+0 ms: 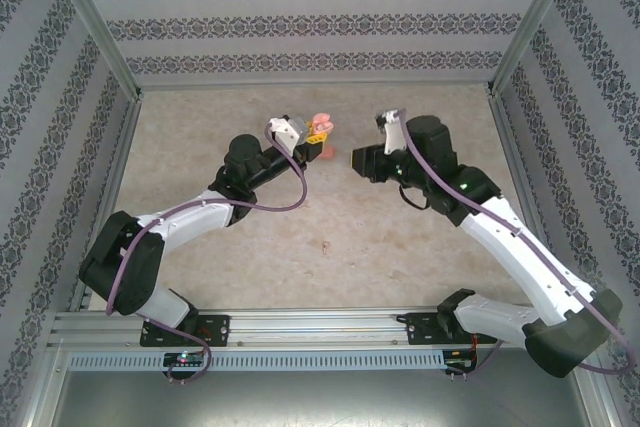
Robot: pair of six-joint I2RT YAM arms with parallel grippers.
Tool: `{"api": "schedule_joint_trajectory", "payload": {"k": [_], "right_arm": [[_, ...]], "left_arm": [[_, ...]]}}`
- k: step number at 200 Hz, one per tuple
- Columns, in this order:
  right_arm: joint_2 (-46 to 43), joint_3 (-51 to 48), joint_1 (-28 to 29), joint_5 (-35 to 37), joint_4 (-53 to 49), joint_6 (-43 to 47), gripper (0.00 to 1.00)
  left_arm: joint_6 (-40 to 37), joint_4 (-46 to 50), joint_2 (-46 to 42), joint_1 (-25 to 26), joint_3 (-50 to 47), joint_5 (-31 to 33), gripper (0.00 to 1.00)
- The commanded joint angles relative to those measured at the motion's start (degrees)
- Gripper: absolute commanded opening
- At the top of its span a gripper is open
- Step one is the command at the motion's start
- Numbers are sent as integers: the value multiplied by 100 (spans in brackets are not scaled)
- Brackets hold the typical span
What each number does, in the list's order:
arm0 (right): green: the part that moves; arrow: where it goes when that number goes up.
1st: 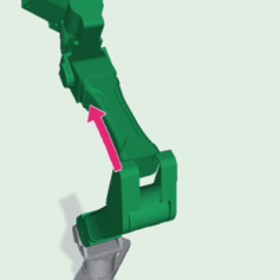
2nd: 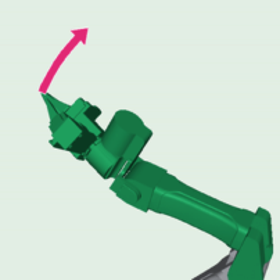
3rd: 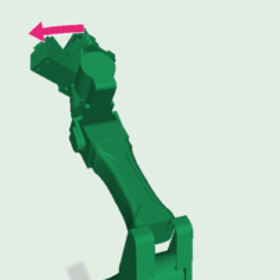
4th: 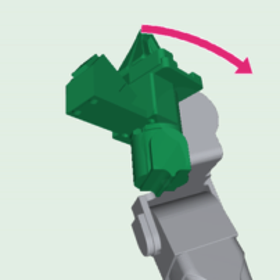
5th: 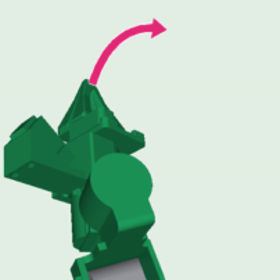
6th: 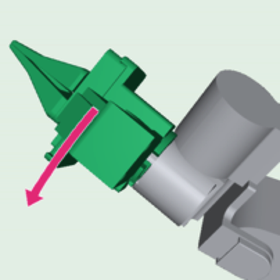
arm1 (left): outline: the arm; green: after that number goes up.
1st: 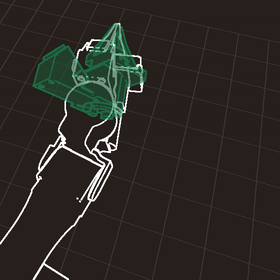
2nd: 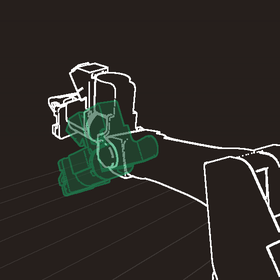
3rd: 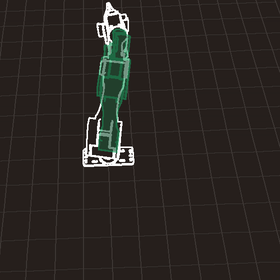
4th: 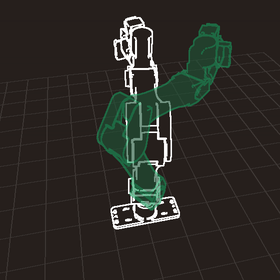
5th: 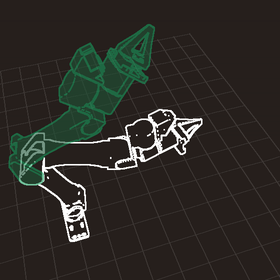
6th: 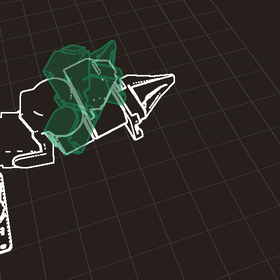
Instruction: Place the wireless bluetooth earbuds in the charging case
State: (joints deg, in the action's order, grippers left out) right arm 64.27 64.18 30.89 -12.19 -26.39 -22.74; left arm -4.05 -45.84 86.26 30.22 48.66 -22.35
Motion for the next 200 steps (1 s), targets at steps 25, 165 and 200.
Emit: {"api": "schedule_joint_trajectory", "payload": {"k": [25,165,200], "right_arm": [[362,-1187,353,612,15,-1250,54],[3171,-47,2461,2413,-1097,-4100,55],[3656,240,2596,2450,-1298,-4339,51]], "left_arm": [[223,-500,-693,-183,-461,525,0],[622,-144,-2624,-518,-1695,1615,0],[713,-152,-2709,-628,-1755,1550,0]]}}
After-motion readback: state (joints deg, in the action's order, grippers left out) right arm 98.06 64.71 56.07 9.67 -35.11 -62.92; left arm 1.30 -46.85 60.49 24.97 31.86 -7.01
